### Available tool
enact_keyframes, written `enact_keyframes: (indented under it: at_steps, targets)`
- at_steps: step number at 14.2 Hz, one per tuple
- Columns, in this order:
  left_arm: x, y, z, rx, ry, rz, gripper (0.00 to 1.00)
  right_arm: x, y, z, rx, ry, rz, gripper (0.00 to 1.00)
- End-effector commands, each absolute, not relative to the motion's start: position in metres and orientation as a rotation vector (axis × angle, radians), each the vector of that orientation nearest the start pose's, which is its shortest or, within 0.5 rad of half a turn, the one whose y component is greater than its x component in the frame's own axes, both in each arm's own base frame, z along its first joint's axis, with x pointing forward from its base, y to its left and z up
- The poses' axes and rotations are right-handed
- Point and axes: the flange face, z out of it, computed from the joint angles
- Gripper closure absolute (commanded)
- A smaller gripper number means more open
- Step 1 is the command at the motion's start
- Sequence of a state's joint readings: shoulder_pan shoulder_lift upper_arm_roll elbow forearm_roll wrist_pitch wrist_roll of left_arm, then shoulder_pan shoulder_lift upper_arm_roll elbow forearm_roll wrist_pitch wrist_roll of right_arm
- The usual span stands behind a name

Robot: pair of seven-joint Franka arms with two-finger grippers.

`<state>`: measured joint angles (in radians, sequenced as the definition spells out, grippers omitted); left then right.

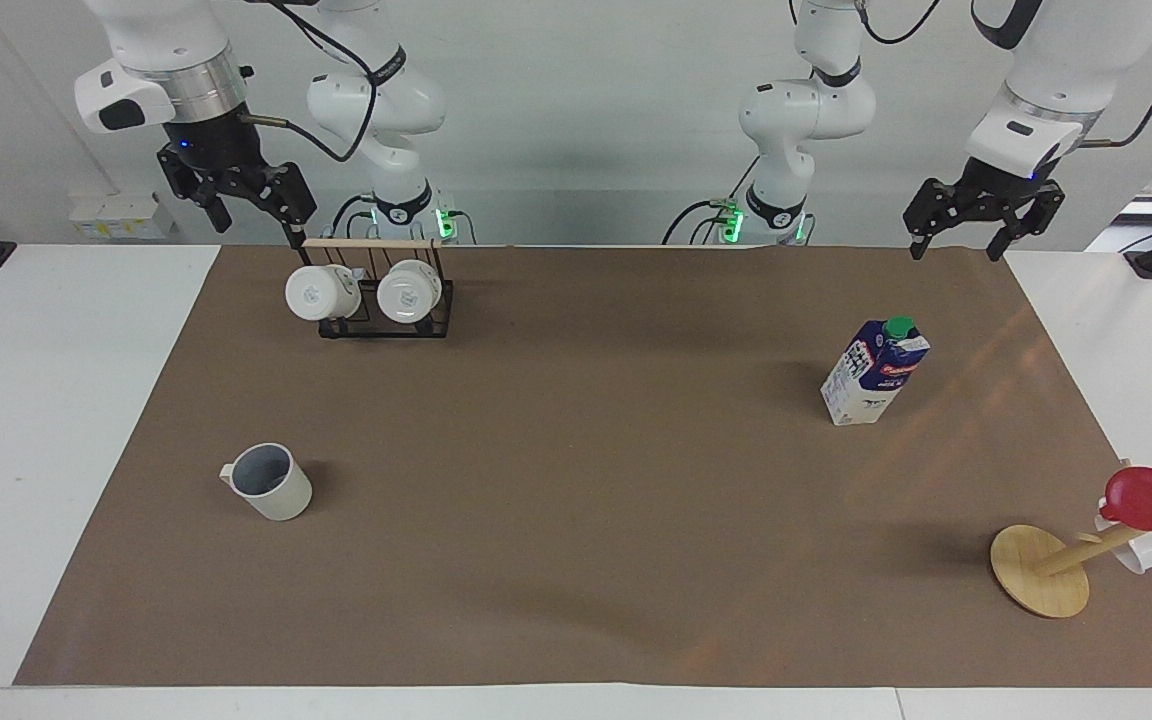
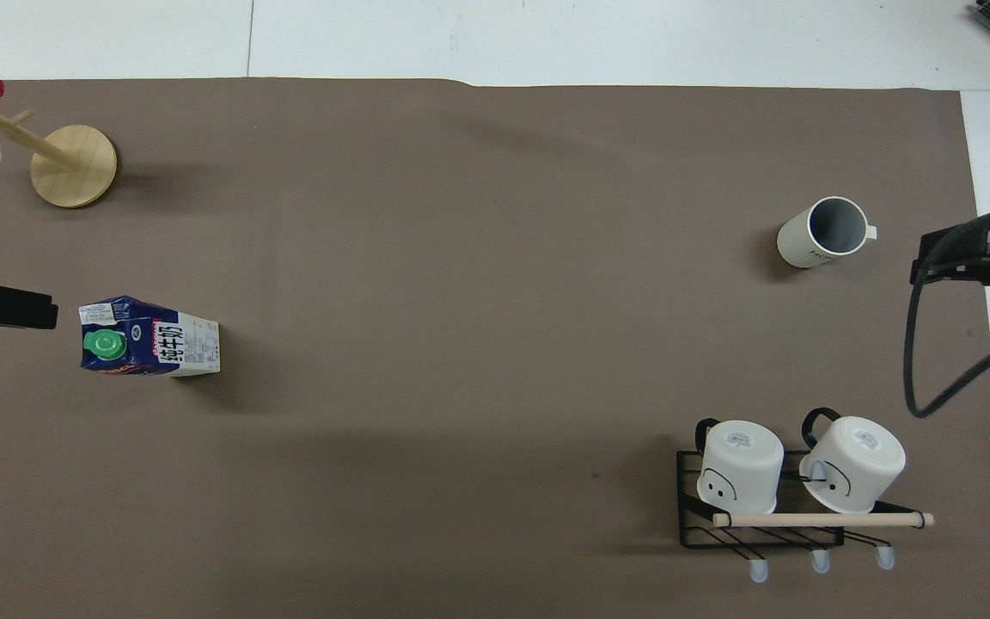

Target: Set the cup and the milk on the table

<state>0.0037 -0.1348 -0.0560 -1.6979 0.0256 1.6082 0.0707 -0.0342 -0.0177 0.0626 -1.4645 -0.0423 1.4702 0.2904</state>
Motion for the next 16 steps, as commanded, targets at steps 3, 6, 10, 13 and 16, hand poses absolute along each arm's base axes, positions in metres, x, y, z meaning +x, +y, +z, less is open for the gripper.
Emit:
enact_keyframes:
  at_steps: [3,6,10,13,16]
  targets:
    - [0.512,-0.027,0.646,-3.080,0.195,-0.058,0.00,0.536,0.007,0.678,-3.131,0.407,-0.058,0.00]
    - [0.512,-0.026,0.646,-3.080,0.193,-0.058,0.00,0.536,0.007,0.678,-3.131,0.407,-0.058,0.00]
    - [0.512,-0.026,0.646,-3.080,0.193,-0.058,0.00,0.536,-0.009,0.676,-3.124,0.452,-0.052,0.00]
    - [0.512,-0.026,0.646,-3.080,0.193,-0.058,0.00,0.536,-0.011,0.676,-3.125,0.457,-0.052,0.00]
    - [0.512,-0.026,0.646,-3.080,0.193,-0.058,0.00,0.536,-0.006,0.677,-3.128,0.433,-0.057,0.00]
